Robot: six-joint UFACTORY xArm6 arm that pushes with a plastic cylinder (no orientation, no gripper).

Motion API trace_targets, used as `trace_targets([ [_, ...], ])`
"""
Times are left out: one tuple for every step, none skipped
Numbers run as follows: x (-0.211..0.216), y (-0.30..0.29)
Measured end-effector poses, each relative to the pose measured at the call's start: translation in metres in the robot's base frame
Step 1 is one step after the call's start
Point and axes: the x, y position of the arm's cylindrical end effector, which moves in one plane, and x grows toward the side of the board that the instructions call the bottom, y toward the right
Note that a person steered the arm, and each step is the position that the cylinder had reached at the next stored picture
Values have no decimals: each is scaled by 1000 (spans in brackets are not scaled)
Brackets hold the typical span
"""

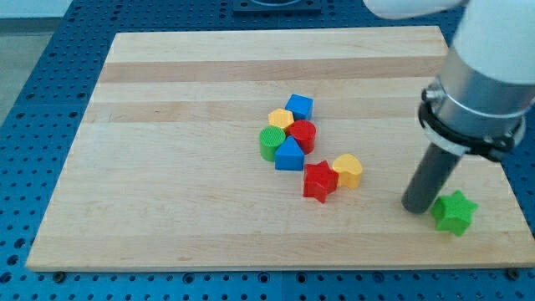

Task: Place the yellow heart below the green circle

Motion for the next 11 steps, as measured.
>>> trace_targets([
  [-29,-3],
  [-48,-5],
  [-46,-25],
  [-39,-44],
  [-37,-65],
  [-37,-71],
  [-36,-81],
  [-27,-104],
  [-20,-123],
  [-15,-138],
  [-11,-150],
])
